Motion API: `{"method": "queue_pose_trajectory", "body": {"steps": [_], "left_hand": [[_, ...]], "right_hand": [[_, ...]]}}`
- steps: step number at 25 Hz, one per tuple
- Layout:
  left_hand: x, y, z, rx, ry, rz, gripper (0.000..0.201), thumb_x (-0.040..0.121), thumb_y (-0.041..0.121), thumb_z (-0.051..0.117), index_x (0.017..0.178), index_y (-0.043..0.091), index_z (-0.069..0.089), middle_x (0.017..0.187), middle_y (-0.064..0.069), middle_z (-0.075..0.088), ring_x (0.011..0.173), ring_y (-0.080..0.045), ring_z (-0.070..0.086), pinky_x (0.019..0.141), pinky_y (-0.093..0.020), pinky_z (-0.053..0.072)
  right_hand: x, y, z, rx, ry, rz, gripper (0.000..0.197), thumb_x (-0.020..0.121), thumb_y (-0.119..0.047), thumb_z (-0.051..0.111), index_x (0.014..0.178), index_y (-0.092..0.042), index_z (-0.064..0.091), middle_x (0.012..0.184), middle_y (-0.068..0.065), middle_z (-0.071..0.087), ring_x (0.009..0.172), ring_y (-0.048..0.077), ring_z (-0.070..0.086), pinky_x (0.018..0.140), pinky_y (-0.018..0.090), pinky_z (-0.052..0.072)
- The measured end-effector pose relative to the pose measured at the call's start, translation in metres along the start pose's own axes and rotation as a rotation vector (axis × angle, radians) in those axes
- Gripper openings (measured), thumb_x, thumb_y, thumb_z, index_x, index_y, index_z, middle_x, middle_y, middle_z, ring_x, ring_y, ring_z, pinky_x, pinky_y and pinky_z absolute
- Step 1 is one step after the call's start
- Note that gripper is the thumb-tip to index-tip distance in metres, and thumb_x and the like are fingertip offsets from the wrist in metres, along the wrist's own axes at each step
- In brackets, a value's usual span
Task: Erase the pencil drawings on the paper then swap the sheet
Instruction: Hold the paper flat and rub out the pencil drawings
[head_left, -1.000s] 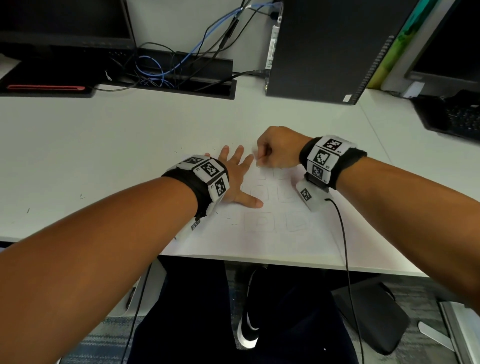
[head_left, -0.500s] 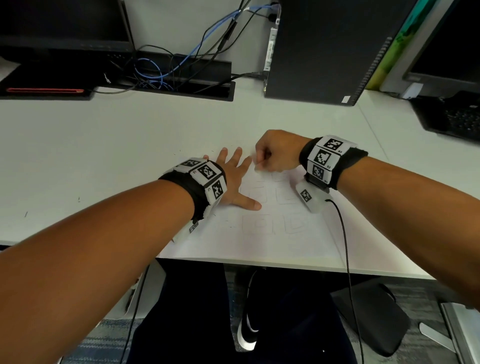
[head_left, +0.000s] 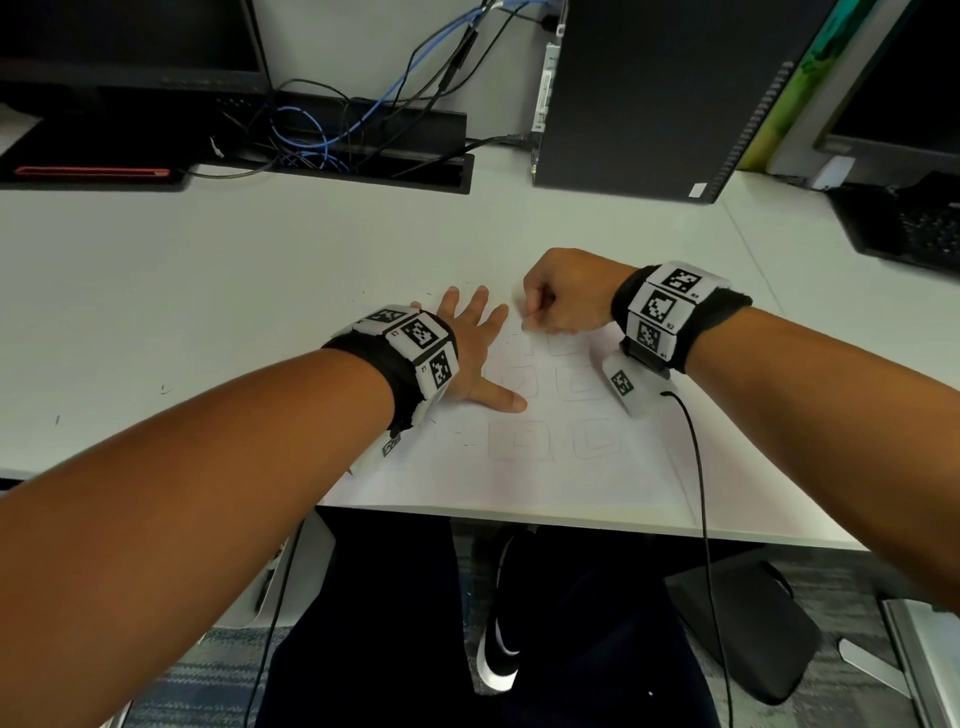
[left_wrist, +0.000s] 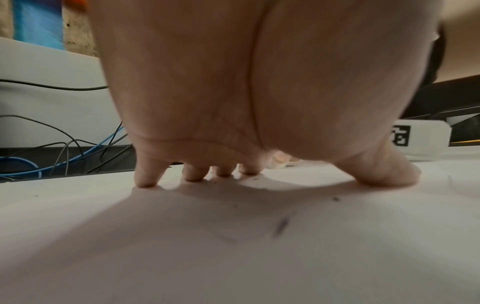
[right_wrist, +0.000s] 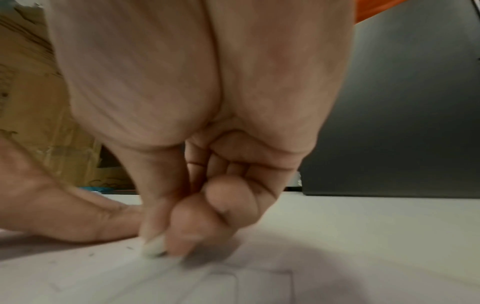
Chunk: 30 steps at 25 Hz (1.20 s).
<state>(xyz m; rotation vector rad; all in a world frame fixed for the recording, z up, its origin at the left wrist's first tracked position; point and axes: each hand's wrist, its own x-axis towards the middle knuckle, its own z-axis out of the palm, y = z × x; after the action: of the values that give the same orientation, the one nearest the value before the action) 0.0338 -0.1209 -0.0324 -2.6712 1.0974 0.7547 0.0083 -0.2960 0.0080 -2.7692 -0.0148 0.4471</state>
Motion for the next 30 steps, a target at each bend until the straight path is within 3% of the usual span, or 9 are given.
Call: {"method": "queue_pose_trajectory", "body": {"steps": [3,7,12,16,20,24,27,30], "left_hand": [[0.001,-0.001,0.0,-0.01,-0.008,0.0,0.126,0.067,0.09,0.048,0.153,0.026,-0.02,0.16,-0.002,-0.029,0.148,-0.034,-0.02,0.116,-0.063,-0.001],[0.001,0.001,-0.001,0.005,-0.011,-0.003,0.125,0.067,0.089,0.047,0.153,0.026,-0.02,0.16,-0.002,-0.029,0.148,-0.034,-0.019,0.116,-0.063,0.0],[0.001,0.0,0.0,-0.005,-0.011,0.001,0.126,0.066,0.09,0.047,0.153,0.027,-0.02,0.16,-0.002,-0.029,0.148,-0.034,-0.02,0.116,-0.062,-0.001],[0.0,0.001,-0.001,-0.003,-0.011,-0.001,0.125,0.068,0.089,0.048,0.153,0.027,-0.02,0.16,-0.001,-0.029,0.148,-0.034,-0.02,0.116,-0.062,0.0],[0.0,0.0,-0.001,-0.005,-0.016,-0.003,0.126,0.067,0.089,0.047,0.153,0.027,-0.02,0.16,-0.001,-0.029,0.148,-0.034,-0.02,0.115,-0.062,0.0],[-0.001,0.002,-0.001,-0.004,-0.014,0.002,0.125,0.068,0.089,0.047,0.153,0.027,-0.02,0.16,-0.001,-0.029,0.148,-0.034,-0.02,0.116,-0.062,-0.001],[-0.001,0.0,0.0,-0.009,-0.015,-0.001,0.125,0.068,0.089,0.047,0.153,0.027,-0.02,0.16,-0.001,-0.029,0.148,-0.034,-0.02,0.116,-0.062,0.0],[0.0,-0.001,0.0,-0.004,-0.014,0.001,0.126,0.067,0.09,0.047,0.153,0.027,-0.021,0.16,-0.001,-0.029,0.148,-0.033,-0.02,0.116,-0.062,0.0]], "right_hand": [[-0.01,-0.006,0.005,-0.048,-0.143,-0.051,0.015,0.084,-0.017,0.072,0.07,-0.015,0.068,0.059,0.002,0.067,0.045,0.003,0.055,0.056,0.019,0.047],[-0.003,0.0,-0.001,-0.028,0.039,0.009,0.022,0.085,-0.016,0.073,0.066,-0.02,0.064,0.054,-0.009,0.062,0.051,0.005,0.057,0.062,0.024,0.047],[-0.014,-0.008,0.005,-0.056,-0.146,-0.052,0.017,0.084,-0.016,0.072,0.068,-0.017,0.066,0.054,-0.006,0.062,0.043,0.001,0.055,0.052,0.017,0.045],[-0.006,0.0,0.001,-0.023,-0.002,0.017,0.019,0.085,-0.012,0.071,0.068,-0.019,0.066,0.058,-0.006,0.067,0.053,0.009,0.061,0.058,0.023,0.05],[-0.014,-0.007,0.008,-0.039,-0.118,-0.048,0.021,0.083,-0.015,0.072,0.064,-0.02,0.064,0.051,-0.009,0.061,0.046,0.006,0.056,0.053,0.021,0.047],[-0.009,-0.001,0.002,-0.002,-0.019,-0.005,0.023,0.083,-0.016,0.074,0.064,-0.021,0.064,0.054,-0.006,0.064,0.048,0.006,0.058,0.057,0.023,0.048],[-0.011,-0.003,0.006,-0.007,-0.099,-0.032,0.023,0.083,-0.011,0.071,0.064,-0.021,0.065,0.049,-0.008,0.062,0.042,0.002,0.055,0.052,0.019,0.045],[-0.013,-0.002,0.005,0.004,-0.116,-0.04,0.019,0.083,-0.017,0.074,0.066,-0.018,0.065,0.05,-0.006,0.062,0.041,0.002,0.054,0.054,0.018,0.045]]}}
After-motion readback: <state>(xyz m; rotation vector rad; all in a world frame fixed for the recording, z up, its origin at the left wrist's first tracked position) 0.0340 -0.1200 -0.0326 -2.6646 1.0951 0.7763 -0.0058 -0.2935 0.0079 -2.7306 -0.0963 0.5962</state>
